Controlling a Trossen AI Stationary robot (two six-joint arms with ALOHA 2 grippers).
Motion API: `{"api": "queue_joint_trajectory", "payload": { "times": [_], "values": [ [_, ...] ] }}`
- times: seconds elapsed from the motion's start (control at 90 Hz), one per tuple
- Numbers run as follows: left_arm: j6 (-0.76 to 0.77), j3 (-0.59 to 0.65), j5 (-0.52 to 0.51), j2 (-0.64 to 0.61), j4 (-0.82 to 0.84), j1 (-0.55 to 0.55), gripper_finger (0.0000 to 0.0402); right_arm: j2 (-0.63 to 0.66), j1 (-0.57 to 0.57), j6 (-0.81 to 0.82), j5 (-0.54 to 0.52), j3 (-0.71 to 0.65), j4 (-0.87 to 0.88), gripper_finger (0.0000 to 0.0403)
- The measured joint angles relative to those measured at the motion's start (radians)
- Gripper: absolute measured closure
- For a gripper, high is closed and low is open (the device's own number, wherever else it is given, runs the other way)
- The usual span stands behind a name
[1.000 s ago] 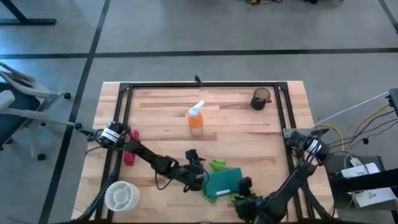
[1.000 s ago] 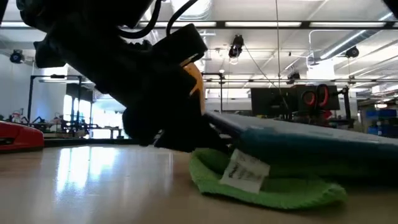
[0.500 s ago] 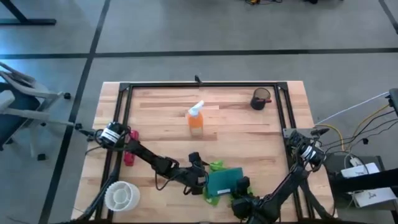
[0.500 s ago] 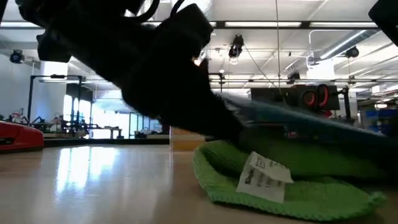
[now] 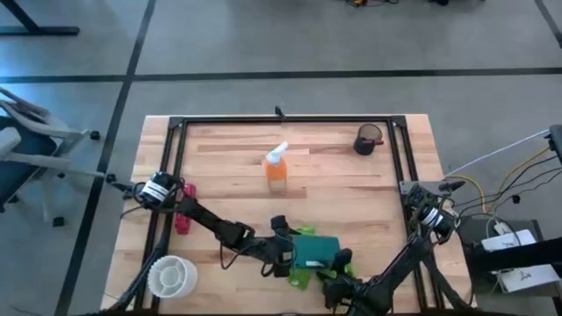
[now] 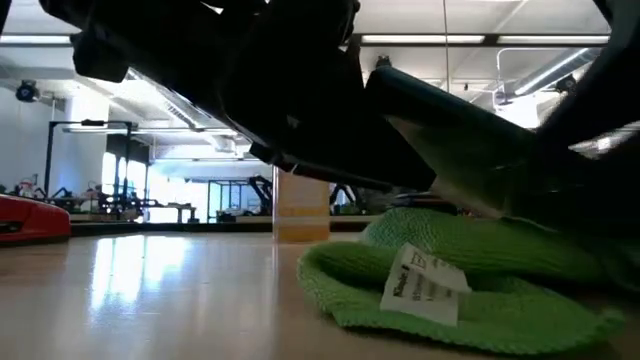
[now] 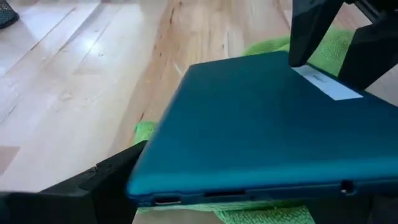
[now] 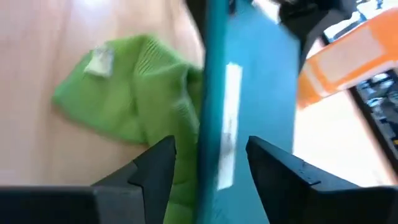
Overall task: Apply microfiber cloth
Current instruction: Wipe the front and back of the blue cellphone with the green microfiber cloth
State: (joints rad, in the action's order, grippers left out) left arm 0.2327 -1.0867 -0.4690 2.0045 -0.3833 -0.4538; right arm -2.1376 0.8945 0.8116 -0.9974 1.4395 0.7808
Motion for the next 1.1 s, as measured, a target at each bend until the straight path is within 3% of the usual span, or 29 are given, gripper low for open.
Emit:
{"api": "queue_joint_trajectory", "payload": {
  "times": [0.556, 0.844, 1.1],
  "values": [
    [-0.095, -0.116, -0.002, 0.0, 0.14, -0.002, 0.0051, 0.004, -0.04, -0.034, -0.022, 0.02, 0.044, 0.0313],
    [-0.186, -0.178, 0.022, -0.006, 0.239, -0.004, 0.0051, 0.016, -0.035, 0.034, -0.013, 0.091, 0.271, 0.0367],
    [-0.2, -0.209, 0.014, -0.01, 0.345, -0.004, 0.0051, 0.016, -0.046, 0.027, 0.022, 0.156, 0.406, 0.0386]
  ]
}}
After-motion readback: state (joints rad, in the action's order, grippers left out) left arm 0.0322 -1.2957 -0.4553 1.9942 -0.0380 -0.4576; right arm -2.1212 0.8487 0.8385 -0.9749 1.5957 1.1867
